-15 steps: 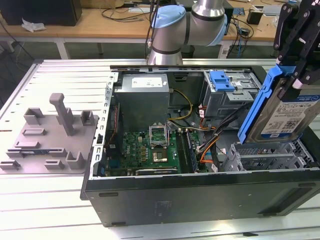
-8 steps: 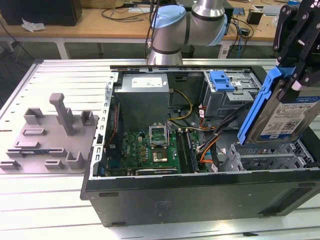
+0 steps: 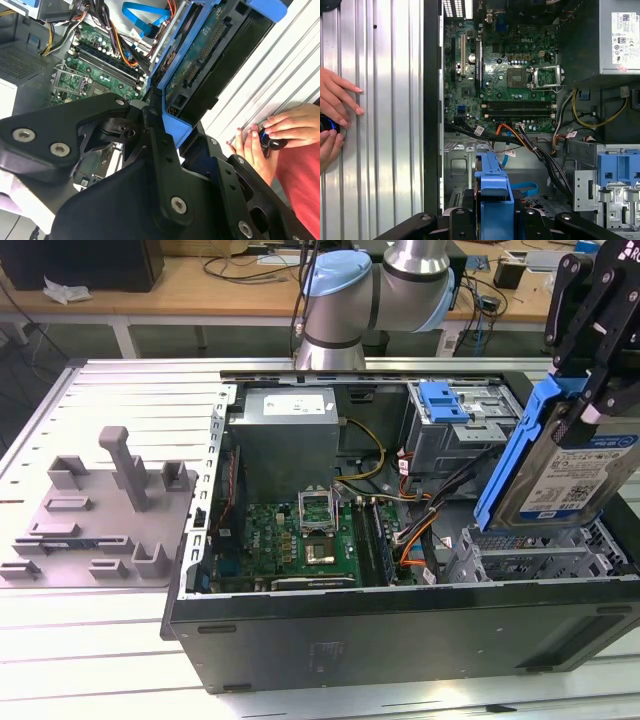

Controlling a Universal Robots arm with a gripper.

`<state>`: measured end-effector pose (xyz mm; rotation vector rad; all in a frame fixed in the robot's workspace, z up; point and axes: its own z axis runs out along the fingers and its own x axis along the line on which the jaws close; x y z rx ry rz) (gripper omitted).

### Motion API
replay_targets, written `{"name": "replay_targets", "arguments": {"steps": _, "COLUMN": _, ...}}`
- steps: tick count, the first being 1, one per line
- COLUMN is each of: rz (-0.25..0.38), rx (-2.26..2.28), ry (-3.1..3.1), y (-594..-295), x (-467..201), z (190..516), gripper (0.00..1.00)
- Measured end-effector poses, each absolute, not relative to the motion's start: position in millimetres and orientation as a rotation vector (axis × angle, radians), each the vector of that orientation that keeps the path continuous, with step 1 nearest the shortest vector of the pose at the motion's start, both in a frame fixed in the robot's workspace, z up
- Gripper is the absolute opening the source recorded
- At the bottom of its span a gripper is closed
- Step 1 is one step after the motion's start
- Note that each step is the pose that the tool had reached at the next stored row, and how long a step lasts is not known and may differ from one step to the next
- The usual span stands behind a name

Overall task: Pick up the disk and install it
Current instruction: 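Insert the disk into the insertion slot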

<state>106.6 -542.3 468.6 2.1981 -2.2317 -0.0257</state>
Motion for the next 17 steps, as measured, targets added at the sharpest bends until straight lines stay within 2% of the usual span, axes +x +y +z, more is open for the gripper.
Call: {"name": "replay_targets", "arguments": {"steps": 17, "rz": -0.026, "rx": 2.183, "ry": -2.246, "y": -542.3, "x": 106.5, "z": 464.2, "gripper": 0.37}}
